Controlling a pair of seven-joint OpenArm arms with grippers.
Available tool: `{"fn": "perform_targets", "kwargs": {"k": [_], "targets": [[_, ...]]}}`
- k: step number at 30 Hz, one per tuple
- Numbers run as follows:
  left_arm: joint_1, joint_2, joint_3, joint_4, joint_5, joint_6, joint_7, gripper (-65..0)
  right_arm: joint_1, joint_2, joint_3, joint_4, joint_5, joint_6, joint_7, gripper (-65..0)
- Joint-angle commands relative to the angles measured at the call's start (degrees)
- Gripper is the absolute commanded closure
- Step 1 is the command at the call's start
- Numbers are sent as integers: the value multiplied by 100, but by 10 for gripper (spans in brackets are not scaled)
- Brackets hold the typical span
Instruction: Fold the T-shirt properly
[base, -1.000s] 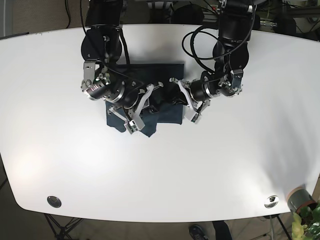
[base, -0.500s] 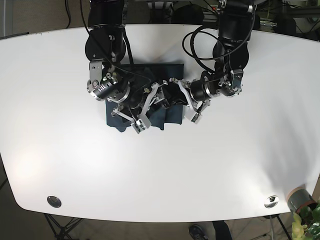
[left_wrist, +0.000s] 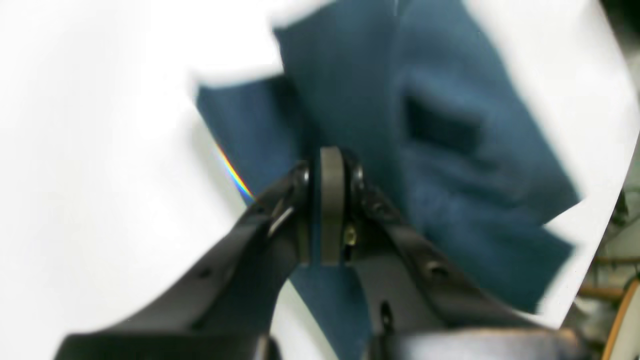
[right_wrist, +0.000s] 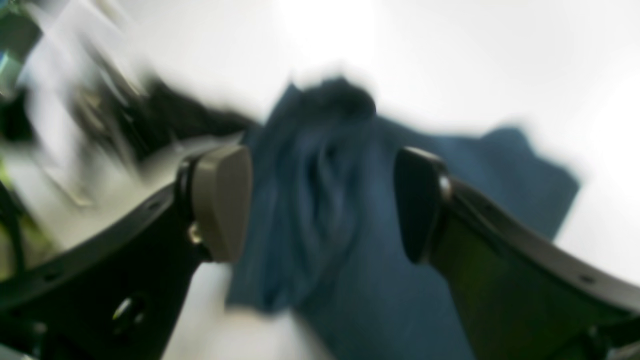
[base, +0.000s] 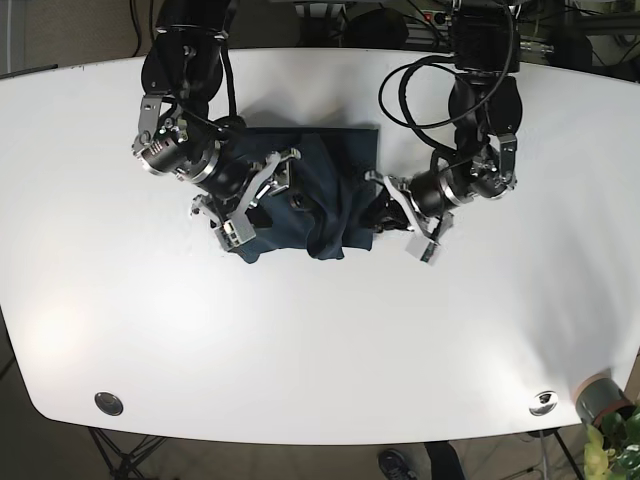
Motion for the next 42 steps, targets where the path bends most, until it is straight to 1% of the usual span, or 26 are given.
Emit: {"fn": "perform_targets", "kwargs": {"k": [1,5,7,11,18,21,24,27,31,34,37,40,42], "targets": [[99,-310,-152,341,-383,-42,-98,-6,1,99,-21,-178,224,52,101,-423],[301,-846,-310,517,-893,-42,-98,-6,-17,116,-47,-565,224,52,101,-423],[345,-1031,-337,517,-998,-42,-107,-6,-25,125,-196,-705,224,52,101,-423],[424,-1268,-354,490,-1025,-42,-133,-6,-34,152,-768,-820,180,34,128,-423],[538,-1268,-574,499,-1025,-42,-133,-6,1,90,-1884,-837,180,-1,137,-423],[547,-1277,-574,543,-1025,-42,-142,-6,19,-15,-2104,-802,171,-1,207,-423],[529,-1277,-574,543,-1016,-42,-142,-6,10,-15,-2157,-785,215,-1,233,-423],[521,-1374,-556,552,-1007,-42,-142,-6,-8,-7,-2122,-609,197,-1,251,-423],[415,-1488,-293,552,-937,-33,-151,-6,19,240,-2060,-424,171,-1,251,-422],[318,-1523,200,657,-576,-33,-151,-6,27,275,-1515,-407,189,-1,260,-422],[274,-1470,771,895,21,-33,-151,-6,54,283,-794,-407,162,-1,260,-422],[134,-1180,1378,1053,593,-33,-160,-6,335,301,-73,-450,153,-1,260,-422],[63,-1022,1633,1088,953,-33,-160,-6,493,363,261,-574,101,-1,260,-420]]}}
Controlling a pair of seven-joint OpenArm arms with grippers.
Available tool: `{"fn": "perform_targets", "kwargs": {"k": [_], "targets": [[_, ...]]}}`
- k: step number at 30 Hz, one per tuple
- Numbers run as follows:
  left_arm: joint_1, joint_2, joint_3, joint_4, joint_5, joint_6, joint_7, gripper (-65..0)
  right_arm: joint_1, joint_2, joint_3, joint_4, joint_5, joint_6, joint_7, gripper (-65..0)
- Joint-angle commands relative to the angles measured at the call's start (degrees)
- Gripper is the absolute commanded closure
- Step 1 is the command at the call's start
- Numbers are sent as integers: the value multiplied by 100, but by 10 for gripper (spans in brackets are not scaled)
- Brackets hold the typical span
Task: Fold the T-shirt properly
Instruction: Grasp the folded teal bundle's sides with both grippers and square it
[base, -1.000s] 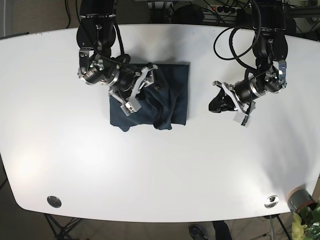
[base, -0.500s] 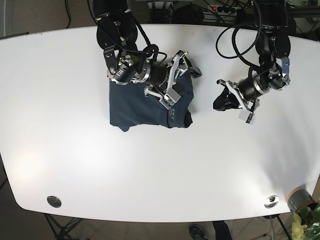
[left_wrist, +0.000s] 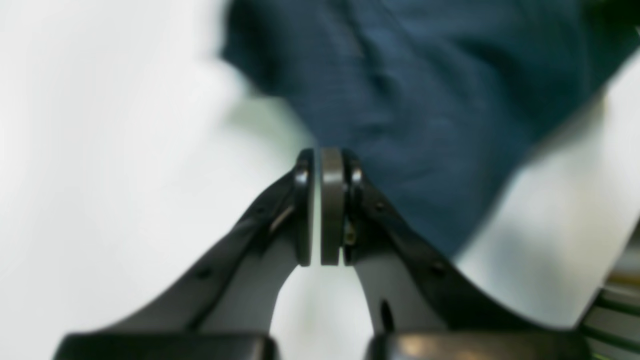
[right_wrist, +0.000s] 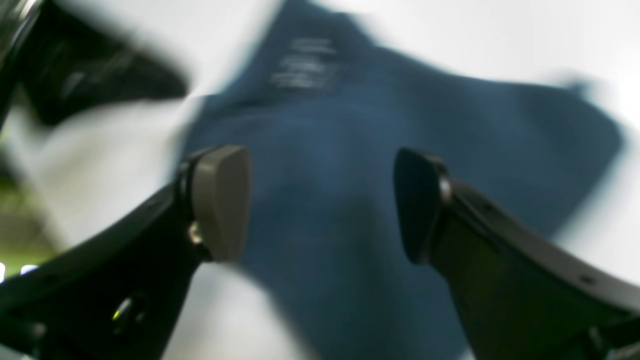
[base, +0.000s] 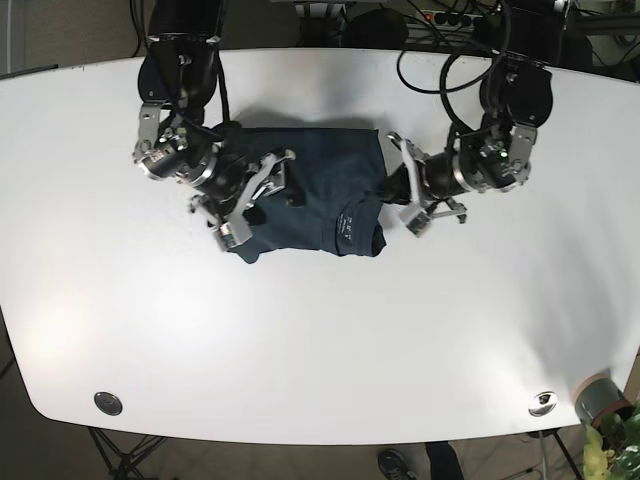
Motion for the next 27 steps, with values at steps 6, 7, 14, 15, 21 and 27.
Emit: {"fn": "perform_targets", "kwargs": {"k": [6,7,14,15,21,27], "targets": [[-201,679,551,107,1285,-6,-138,-6,1039,189,759,-715,-352,29,185,-282],[-192,785,551,98,1425,-6,-138,-6,1206,189,759,-900,-449,29,185,-243],[1,943,524,80,1645,-15,-138,-6,1848,197,662,-2262,-976,29,880,-100],[89,934,524,89,1636,-15,-138,-6,1857,215,600,-2456,-1073,29,1064,-106],[353,864,357,10,1645,-15,-366,-6,1918,224,539,-3291,-1504,29,1715,-114],[485,829,-21,-307,1654,-15,-595,-6,1716,224,539,-3502,-1592,82,2084,-114]]}}
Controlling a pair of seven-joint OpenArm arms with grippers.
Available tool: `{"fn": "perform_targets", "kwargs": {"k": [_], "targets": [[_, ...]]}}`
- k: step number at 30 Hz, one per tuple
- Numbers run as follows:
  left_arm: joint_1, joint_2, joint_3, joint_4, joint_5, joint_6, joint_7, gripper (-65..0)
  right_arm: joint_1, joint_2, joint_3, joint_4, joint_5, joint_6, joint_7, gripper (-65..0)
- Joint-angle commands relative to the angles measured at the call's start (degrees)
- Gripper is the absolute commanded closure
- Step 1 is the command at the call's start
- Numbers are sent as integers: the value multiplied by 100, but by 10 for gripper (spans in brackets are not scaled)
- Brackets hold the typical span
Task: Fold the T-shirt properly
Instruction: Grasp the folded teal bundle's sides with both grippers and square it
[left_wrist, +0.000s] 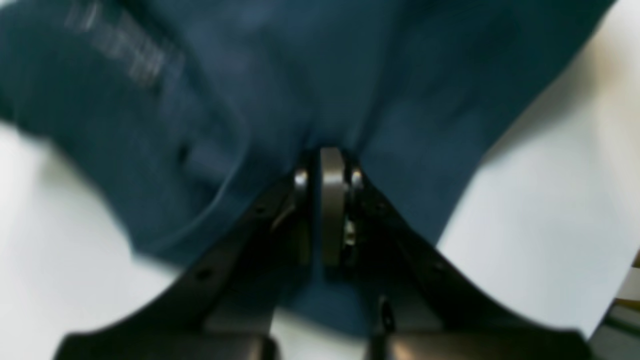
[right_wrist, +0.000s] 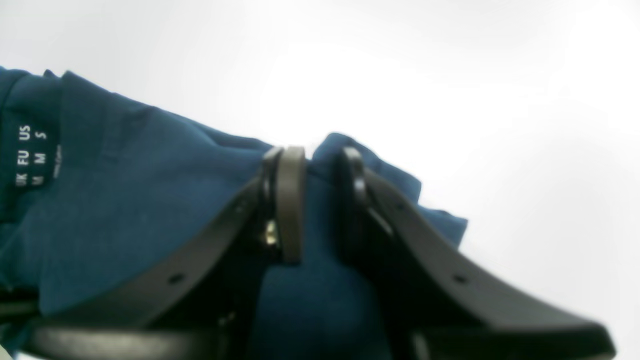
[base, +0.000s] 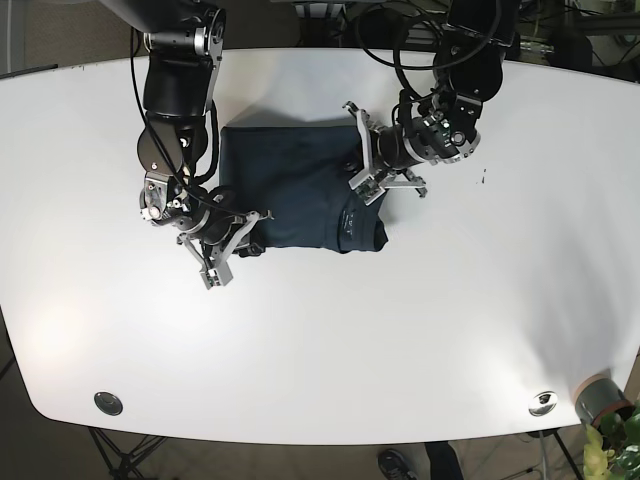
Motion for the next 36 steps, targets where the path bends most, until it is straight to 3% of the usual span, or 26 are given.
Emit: {"fn": "perform_targets", "kwargs": {"k": [1,10,18,28,32,36], "targets": [[-79,-15,-174,-132,-40,-13,-130,-6,-4,12,-23,30,22,67,233,-114],[-703,-129,-253,-1310,-31,-22,-613,-6,-75,117,-41,30,22,76,260,-111],[-2013,-129,468,-2831,-31,-4,-1079,-6,-127,284,3,118,30,76,260,-109],[-2602,-366,723,-3156,-22,-4,-1114,-6,-250,302,460,435,30,76,242,-109],[-2849,-366,995,-3534,-22,-4,-1132,-6,-268,434,522,443,39,85,233,-109],[-2954,-340,1074,-3956,-31,-4,-1448,-6,-426,460,522,443,39,85,251,-109]]}}
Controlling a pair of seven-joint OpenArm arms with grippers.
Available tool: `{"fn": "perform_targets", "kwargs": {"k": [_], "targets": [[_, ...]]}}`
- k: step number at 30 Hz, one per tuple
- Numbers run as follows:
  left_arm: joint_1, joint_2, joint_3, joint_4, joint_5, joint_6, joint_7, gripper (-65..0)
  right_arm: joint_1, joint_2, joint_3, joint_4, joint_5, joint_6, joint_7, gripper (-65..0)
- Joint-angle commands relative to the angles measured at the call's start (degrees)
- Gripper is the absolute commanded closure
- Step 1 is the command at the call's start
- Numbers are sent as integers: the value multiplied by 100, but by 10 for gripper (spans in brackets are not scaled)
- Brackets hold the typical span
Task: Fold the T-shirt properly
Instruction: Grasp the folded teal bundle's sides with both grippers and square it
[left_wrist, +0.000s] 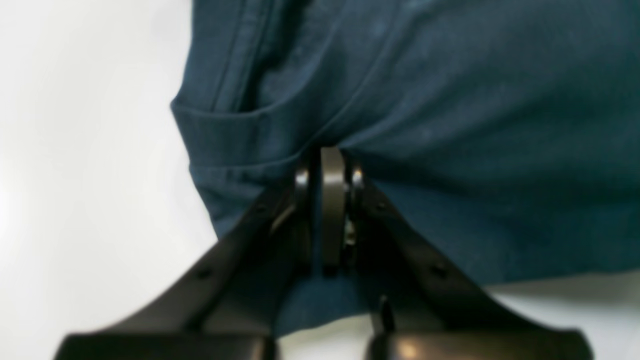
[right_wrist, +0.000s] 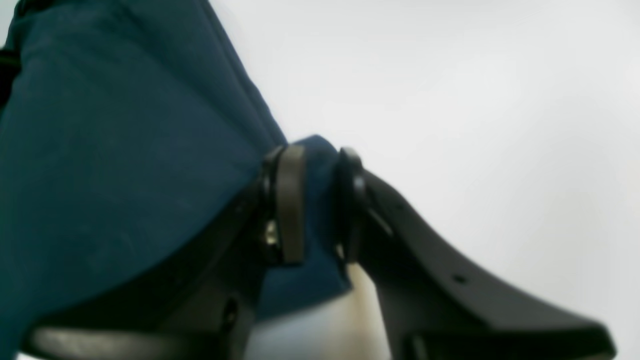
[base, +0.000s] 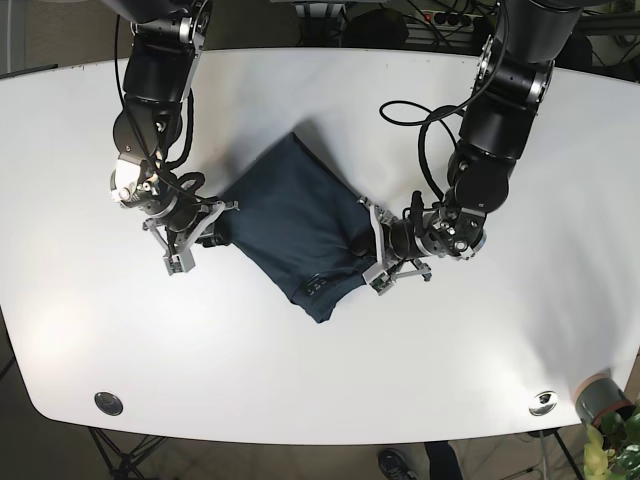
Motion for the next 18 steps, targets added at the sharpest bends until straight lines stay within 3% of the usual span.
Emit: {"fn": "perform_targets", "kwargs": {"k": [1,5,12,18], "targets": [[-43,-56,16,-274,314,123,7,-6,-46,47,19,118,22,-1,56,-109],[-104,-47,25,-344,314,123,-363,-6,-213,38,10,311,162,-1,56,-109],[-394,-47,-19,-256,305,123,-398,-6,-477,64,2,927,804,-36,-111,-109],[-342,-91,-230,843,297,123,-354,-6,-582,73,19,1410,848,-53,-348,-109]]}}
